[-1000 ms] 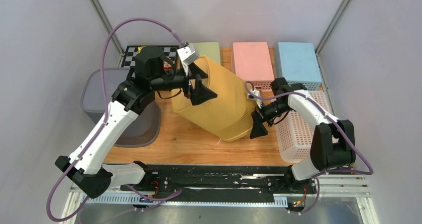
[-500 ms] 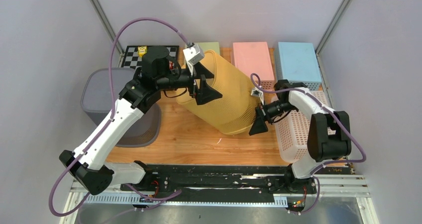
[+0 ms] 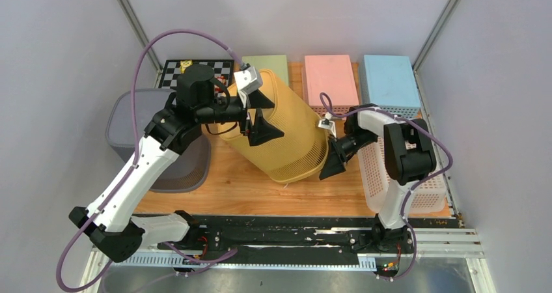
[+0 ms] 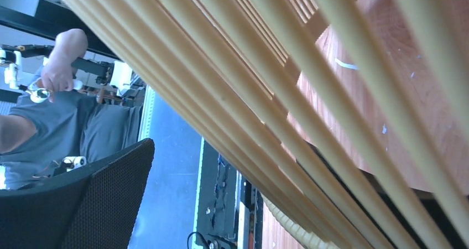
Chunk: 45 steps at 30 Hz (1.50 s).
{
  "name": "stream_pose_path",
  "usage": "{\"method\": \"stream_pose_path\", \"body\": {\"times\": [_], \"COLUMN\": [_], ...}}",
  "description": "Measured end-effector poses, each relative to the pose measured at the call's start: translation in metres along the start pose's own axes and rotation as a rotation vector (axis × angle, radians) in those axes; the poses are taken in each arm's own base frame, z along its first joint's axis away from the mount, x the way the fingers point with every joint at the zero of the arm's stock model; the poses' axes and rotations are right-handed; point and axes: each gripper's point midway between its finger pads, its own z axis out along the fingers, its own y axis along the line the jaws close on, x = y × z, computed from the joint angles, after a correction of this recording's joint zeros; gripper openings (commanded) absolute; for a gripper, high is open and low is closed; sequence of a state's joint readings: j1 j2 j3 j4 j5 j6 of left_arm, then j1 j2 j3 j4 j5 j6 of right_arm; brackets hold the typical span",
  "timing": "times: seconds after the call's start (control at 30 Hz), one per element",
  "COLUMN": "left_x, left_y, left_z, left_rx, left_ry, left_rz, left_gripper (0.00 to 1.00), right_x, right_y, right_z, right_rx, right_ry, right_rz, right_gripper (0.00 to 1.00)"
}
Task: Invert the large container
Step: Turn the container upside down at the center of the board.
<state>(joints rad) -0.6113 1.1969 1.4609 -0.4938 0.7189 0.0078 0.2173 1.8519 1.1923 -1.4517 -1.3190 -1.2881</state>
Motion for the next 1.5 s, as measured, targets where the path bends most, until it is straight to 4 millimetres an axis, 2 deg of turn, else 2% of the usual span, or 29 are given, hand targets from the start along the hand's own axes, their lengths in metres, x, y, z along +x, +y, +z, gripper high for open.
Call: {"method": "stream_pose_path", "body": {"times": [0.2,0.43,0.63,0.83,1.03,1.33,1.5], "left_x": [0.015,0.021,0.028,0.03,0.028,0.024,0.02], "left_y": [-0.006,-0.005,-0.004,-0.004,-0.002,0.004,0.025], "left_z": [-0.004,-0.005,-0.003,-0.002,-0.004,-0.002,0.0], "left_rx": [0.019,0.016,0.02,0.02,0.006,-0.025,-0.13], "left_ry": [0.056,0.068,0.081,0.083,0.075,0.059,0.048], "left_rz": [0.044,0.095,0.093,0.091,0.099,0.111,0.106], "left_gripper": [1.0,1.0,1.0,1.0,1.0,1.0,1.0], "right_x": [-0.002,0.0,0.011,0.007,0.008,0.007,0.005], "right_y": [-0.008,-0.01,-0.033,-0.053,-0.058,-0.058,-0.055], "right_z": [0.007,0.006,-0.002,-0.018,-0.021,-0.017,-0.014], "right_rx": [-0.049,-0.026,0.172,0.393,0.499,0.505,0.514], "right_ry": [-0.042,-0.014,0.07,0.136,0.203,0.179,0.149], "right_rz": [0.049,0.049,-0.045,-0.133,-0.146,-0.131,-0.123], "right_gripper": [1.0,1.0,1.0,1.0,1.0,1.0,1.0]}}
